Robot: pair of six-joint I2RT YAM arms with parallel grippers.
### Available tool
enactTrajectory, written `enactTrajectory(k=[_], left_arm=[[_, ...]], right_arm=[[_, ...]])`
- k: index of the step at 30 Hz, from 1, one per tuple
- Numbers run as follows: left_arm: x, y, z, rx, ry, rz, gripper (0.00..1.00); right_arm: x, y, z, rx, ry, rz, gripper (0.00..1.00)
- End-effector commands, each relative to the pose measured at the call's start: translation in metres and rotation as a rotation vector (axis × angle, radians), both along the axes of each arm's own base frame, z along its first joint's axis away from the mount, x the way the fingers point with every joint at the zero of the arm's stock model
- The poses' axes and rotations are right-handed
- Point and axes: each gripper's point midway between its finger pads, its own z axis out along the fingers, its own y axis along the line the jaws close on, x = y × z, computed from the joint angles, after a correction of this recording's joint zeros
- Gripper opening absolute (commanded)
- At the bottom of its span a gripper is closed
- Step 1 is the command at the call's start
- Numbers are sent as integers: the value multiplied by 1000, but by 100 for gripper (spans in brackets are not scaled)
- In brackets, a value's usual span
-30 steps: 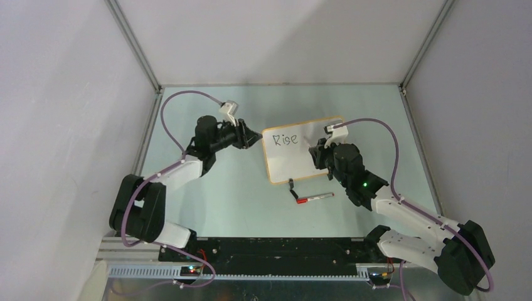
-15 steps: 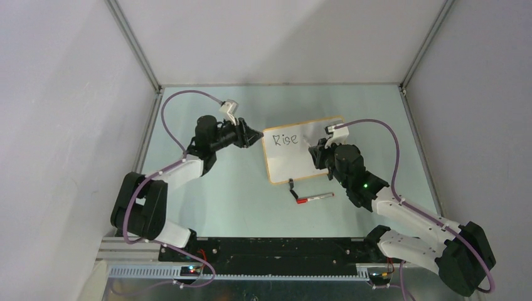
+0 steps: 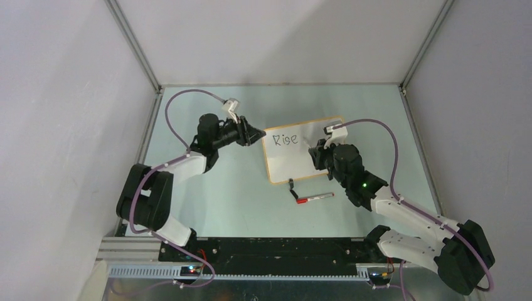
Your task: Write a sentence on the whiteboard
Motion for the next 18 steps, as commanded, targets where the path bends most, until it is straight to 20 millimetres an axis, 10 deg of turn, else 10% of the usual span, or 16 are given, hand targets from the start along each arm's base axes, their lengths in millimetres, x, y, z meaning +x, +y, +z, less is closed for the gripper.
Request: enactTrajectory(k=[1,18], left_arm=[[6,-10,30,-78,-81,-49,44],[6,-20,31,-117,-67,-112,10]], right_arm=[[7,5,17,23,-26,2,0],[11,11,14,6,19,15,0]])
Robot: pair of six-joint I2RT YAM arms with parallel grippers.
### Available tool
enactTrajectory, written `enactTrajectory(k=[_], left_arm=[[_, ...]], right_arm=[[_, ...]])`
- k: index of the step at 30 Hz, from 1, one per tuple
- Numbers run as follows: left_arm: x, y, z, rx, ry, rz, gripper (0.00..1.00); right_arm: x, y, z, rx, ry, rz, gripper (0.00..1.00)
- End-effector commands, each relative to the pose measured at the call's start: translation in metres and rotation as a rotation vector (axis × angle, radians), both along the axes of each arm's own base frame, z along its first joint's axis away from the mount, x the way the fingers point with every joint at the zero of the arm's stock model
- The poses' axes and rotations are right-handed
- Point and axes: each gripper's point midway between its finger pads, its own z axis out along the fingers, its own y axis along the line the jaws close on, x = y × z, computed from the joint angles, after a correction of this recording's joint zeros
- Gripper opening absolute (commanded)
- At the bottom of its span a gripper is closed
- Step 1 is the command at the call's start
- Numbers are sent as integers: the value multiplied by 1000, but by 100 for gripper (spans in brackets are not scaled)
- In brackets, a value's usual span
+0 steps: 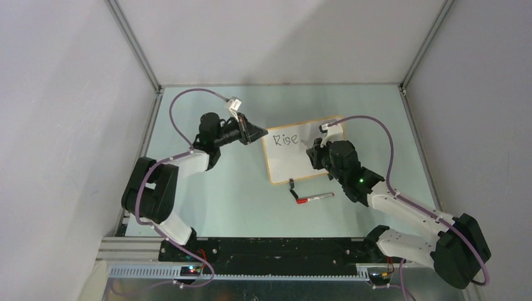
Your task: Write a sentence on the whiteboard
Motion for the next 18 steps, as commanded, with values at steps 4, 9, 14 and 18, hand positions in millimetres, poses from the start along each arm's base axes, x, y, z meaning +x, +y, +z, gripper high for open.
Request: enactTrajectory(k=[4,9,14,18], left_arm=[[6,-5,20,-16,-70,-34,0],[8,-5,16,-2,-67,-31,0],[8,-3,10,22,-65,-24,0],[9,1,5,40,-72,-19,0]], right_arm=[[10,1,26,46,-32,-24,0],[11,-2,25,46,-26,-40,0],[13,-6,24,47,-18,-59,0],[14,-10,24,45,-15,-69,0]])
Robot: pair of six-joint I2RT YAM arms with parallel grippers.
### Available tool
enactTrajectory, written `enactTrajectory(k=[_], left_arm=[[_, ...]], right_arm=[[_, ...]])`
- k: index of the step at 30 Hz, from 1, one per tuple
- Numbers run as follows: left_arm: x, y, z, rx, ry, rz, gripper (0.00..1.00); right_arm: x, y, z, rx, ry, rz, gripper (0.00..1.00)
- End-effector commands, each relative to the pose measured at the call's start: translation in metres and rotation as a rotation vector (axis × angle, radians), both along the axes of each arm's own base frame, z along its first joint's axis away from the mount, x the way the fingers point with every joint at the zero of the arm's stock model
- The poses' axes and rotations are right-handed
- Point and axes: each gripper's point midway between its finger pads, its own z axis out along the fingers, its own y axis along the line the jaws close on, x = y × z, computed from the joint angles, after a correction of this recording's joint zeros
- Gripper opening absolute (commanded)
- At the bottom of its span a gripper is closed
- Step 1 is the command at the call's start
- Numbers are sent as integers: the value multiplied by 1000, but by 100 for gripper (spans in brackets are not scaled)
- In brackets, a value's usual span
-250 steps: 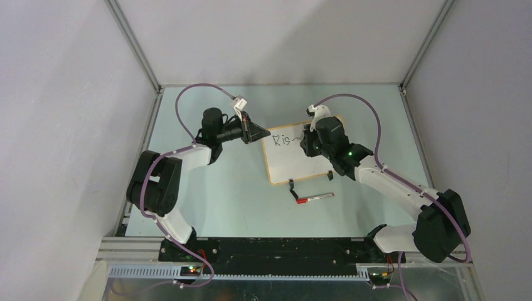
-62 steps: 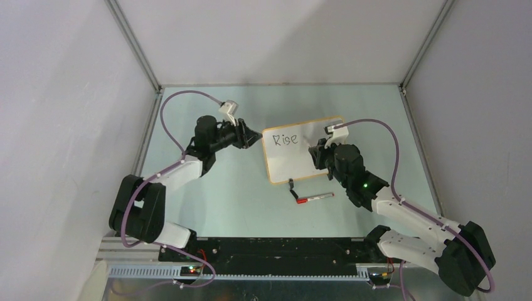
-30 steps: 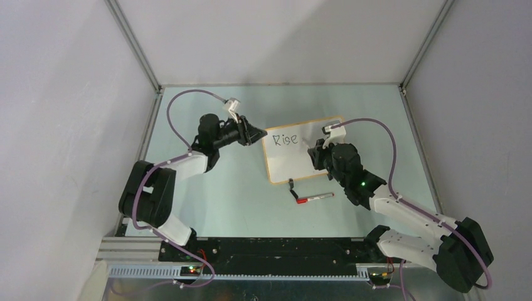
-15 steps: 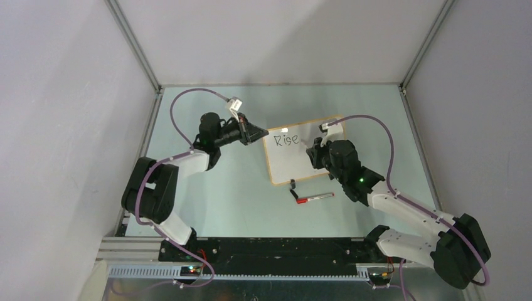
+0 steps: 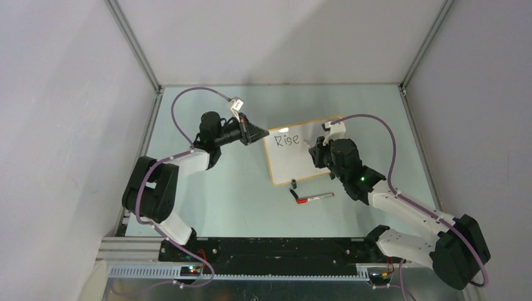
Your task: Write a sentence on the whiteboard
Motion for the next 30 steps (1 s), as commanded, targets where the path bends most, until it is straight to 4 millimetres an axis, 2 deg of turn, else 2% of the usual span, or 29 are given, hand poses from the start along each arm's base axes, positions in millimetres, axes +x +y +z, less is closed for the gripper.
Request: enactTrajectory(k=[1,30], left_arm=[[14,5,2,35,-62,36,0],[12,11,7,10,-73,30,3]], right_arm=[[10,-2,24,34,-40,-33,0],[14,13,19,42,0,23,0]])
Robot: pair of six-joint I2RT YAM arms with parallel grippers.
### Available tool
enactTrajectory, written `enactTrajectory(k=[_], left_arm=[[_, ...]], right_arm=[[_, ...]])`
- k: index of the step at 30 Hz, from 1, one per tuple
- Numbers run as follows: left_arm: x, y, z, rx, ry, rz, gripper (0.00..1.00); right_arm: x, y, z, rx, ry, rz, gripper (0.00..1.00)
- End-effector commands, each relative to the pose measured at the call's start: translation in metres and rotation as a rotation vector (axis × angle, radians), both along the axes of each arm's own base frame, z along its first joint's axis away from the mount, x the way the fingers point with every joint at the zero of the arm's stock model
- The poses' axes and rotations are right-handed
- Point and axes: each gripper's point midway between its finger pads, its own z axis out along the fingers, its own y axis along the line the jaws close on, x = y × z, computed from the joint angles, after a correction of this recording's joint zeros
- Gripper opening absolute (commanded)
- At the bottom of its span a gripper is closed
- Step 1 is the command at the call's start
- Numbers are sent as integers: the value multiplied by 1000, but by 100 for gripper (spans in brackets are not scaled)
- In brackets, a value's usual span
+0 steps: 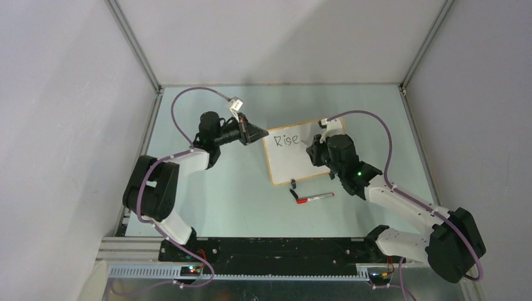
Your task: Write a sentence on the whiteboard
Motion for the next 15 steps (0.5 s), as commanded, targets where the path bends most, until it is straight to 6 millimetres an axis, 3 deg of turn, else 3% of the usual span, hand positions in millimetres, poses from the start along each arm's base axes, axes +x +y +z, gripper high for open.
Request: enactTrajectory(k=[1,15], left_arm=[[11,8,9,8,-58,46,3],[10,8,11,7,-64,44,3]], right_arm=[[8,7,24,51,-40,2,0],[12,3,24,34,-36,-26,0]])
